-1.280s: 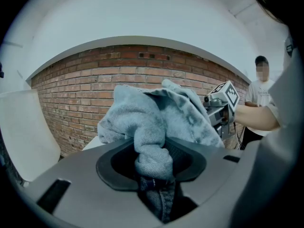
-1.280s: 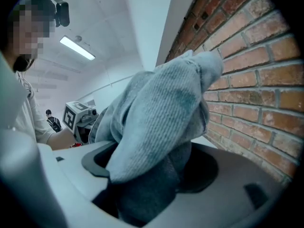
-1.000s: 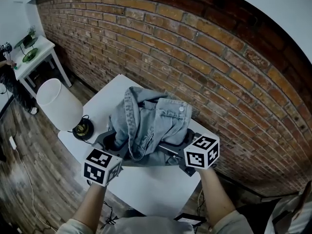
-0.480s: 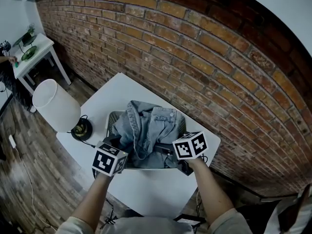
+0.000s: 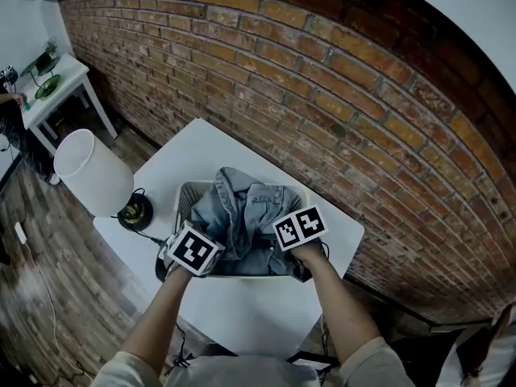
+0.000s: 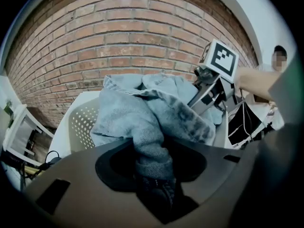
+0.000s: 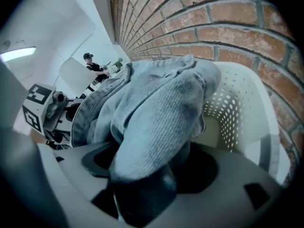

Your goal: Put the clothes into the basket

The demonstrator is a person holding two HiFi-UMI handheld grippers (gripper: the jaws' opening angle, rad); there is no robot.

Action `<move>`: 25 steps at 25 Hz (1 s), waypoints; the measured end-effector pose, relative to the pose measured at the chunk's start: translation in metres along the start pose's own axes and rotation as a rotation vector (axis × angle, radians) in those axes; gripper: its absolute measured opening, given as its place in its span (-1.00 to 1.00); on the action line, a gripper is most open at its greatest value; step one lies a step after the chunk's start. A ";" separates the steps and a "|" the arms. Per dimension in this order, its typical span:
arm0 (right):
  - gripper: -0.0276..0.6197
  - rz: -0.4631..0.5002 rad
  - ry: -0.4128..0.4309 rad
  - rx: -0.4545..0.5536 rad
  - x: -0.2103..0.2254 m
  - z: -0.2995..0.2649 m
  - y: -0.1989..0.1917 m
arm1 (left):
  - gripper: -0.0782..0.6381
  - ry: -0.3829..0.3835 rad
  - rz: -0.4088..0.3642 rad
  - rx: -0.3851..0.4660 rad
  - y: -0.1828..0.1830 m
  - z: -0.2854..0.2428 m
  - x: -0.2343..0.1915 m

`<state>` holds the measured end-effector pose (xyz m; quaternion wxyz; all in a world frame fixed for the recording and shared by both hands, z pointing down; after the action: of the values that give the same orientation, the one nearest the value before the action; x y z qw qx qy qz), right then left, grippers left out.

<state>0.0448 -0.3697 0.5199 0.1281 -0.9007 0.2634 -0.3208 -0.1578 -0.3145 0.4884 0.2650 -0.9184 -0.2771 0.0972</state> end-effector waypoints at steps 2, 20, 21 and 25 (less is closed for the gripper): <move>0.18 0.004 -0.031 -0.014 0.001 -0.003 -0.001 | -0.31 0.014 -0.017 -0.011 -0.001 -0.005 0.003; 0.26 0.150 -0.321 0.166 -0.040 0.027 -0.012 | -0.21 0.143 0.080 0.110 -0.016 0.034 -0.003; 0.26 0.152 -0.336 0.183 -0.041 0.032 -0.013 | -0.21 0.152 0.082 0.122 -0.015 0.038 -0.004; 0.26 0.131 -0.352 0.242 -0.046 0.048 -0.019 | -0.21 0.144 0.107 0.175 -0.014 0.052 0.001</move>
<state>0.0533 -0.3251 0.4674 0.2998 -0.9019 0.2544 -0.1788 -0.1808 -0.2814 0.4522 0.3579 -0.9099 -0.1984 0.0687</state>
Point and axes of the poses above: the fingertips, and each gripper's own axes: z backward along the fingers, x to its right, y out of its top, the point moved 10 cm from there along z, backward along the fingers, and after that the axes turned 4 degrees about y, right-handed, at the moved point
